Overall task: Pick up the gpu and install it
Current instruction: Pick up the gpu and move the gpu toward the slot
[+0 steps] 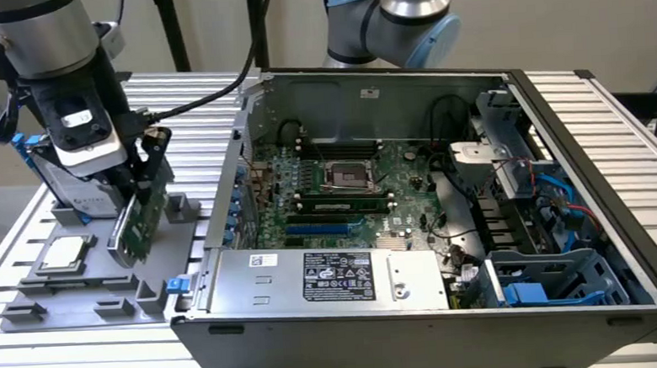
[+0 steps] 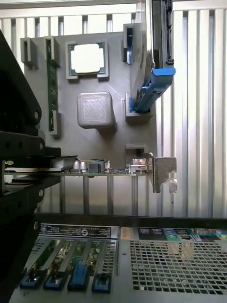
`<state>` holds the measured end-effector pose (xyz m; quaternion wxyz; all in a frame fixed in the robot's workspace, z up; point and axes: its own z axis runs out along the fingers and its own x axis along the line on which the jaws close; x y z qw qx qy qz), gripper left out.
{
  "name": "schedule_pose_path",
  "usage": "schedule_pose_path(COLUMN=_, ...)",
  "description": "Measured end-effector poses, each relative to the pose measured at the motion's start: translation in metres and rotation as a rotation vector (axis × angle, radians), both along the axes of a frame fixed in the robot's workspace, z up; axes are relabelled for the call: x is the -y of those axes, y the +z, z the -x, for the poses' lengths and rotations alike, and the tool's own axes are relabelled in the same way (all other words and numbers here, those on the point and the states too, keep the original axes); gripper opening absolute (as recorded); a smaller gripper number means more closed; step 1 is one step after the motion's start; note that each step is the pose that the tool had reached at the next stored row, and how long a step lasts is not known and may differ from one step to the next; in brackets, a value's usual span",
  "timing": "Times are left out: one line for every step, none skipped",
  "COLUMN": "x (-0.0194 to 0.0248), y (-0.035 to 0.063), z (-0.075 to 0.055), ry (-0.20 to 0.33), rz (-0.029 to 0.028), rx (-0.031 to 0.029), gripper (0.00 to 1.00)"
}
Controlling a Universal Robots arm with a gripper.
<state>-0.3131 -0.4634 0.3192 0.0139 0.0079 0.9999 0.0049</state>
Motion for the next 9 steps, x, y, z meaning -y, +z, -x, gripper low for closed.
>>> schedule_pose_path(x=0.0000, y=0.0049, z=-0.001, ry=0.000, rz=0.0000, rx=0.0000, gripper=0.26)
schedule_pose_path(x=0.0000, y=0.0094, z=-0.002, ry=0.000, rz=0.0001, rx=-0.0002, gripper=0.26)
schedule_pose_path(x=0.0000, y=0.0139, z=-0.003, ry=0.000, rz=0.0000, rx=-0.0002, gripper=0.26)
schedule_pose_path(x=0.0000, y=0.0184, z=-0.005, ry=0.000, rz=0.0000, rx=-0.0002, gripper=0.26)
schedule_pose_path(x=0.0000, y=0.0231, z=-0.007, ry=0.000, rz=0.0001, rx=-0.0004, gripper=0.26)
schedule_pose_path(x=0.0000, y=0.0274, z=-0.009, ry=0.000, rz=0.0000, rx=-0.0005, gripper=0.26)
schedule_pose_path(x=0.0000, y=0.0320, z=-0.011, ry=0.000, rz=0.0001, rx=-0.0008, gripper=0.26)
schedule_pose_path(x=0.0000, y=0.0365, z=-0.015, ry=0.000, rz=0.0001, rx=-0.0012, gripper=0.26)
schedule_pose_path(x=0.0000, y=0.0410, z=-0.018, ry=0.000, rz=0.0000, rx=-0.0017, gripper=0.26)
